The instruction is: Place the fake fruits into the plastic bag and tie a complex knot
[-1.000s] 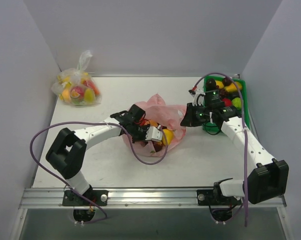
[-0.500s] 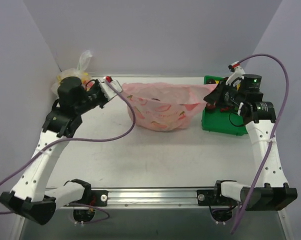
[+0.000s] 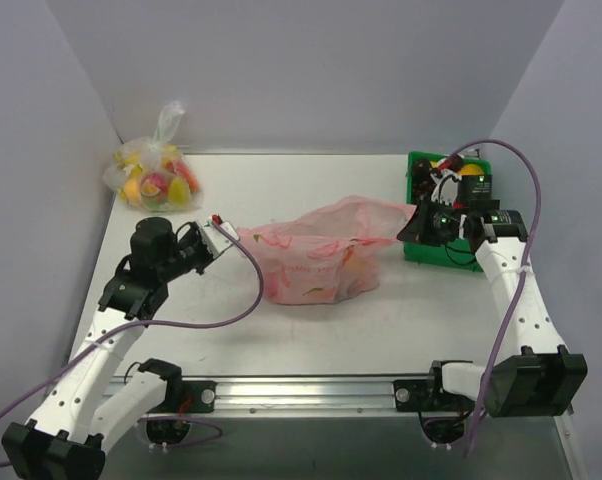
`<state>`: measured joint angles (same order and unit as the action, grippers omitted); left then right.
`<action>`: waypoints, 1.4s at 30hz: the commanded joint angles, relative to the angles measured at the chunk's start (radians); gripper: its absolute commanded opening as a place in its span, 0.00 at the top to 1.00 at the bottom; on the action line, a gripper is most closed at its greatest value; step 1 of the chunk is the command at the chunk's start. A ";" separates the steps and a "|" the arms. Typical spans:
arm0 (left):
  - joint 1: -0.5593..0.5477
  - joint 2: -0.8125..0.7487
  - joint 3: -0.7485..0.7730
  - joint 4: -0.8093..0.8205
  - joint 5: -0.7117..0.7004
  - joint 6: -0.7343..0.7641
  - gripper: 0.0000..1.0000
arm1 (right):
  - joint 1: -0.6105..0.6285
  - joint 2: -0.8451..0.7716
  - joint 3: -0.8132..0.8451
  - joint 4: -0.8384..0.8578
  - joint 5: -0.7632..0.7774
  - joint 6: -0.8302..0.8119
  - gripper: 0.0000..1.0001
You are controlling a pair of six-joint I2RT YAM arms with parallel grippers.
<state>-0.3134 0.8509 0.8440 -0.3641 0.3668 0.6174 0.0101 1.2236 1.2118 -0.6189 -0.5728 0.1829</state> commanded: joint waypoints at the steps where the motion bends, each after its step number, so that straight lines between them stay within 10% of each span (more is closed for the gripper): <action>1: 0.010 -0.076 0.007 -0.014 0.027 0.028 0.97 | 0.014 -0.022 -0.021 -0.004 -0.048 -0.062 1.00; 6: 0.008 -0.153 0.125 -0.186 0.078 -0.055 0.37 | 0.024 -0.110 0.006 -0.053 -0.032 -0.118 0.32; 12: 0.010 -0.102 0.329 -0.334 -0.028 -0.330 0.24 | 0.008 -0.096 0.126 -0.097 0.054 -0.126 0.13; 19: 0.020 0.020 0.552 -0.493 -0.092 -0.596 0.23 | -0.007 0.004 0.273 -0.107 0.117 -0.047 0.09; 31: 0.289 0.200 0.580 -0.671 0.228 -0.949 0.16 | -0.007 0.031 0.209 -0.127 0.140 -0.025 0.09; 42: 0.301 0.241 0.443 -0.448 0.435 -1.146 0.07 | -0.007 0.045 0.186 -0.099 0.053 -0.011 0.46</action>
<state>-0.0116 1.1160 1.3125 -0.9356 0.7170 -0.4316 0.0071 1.2613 1.4063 -0.7261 -0.4805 0.1616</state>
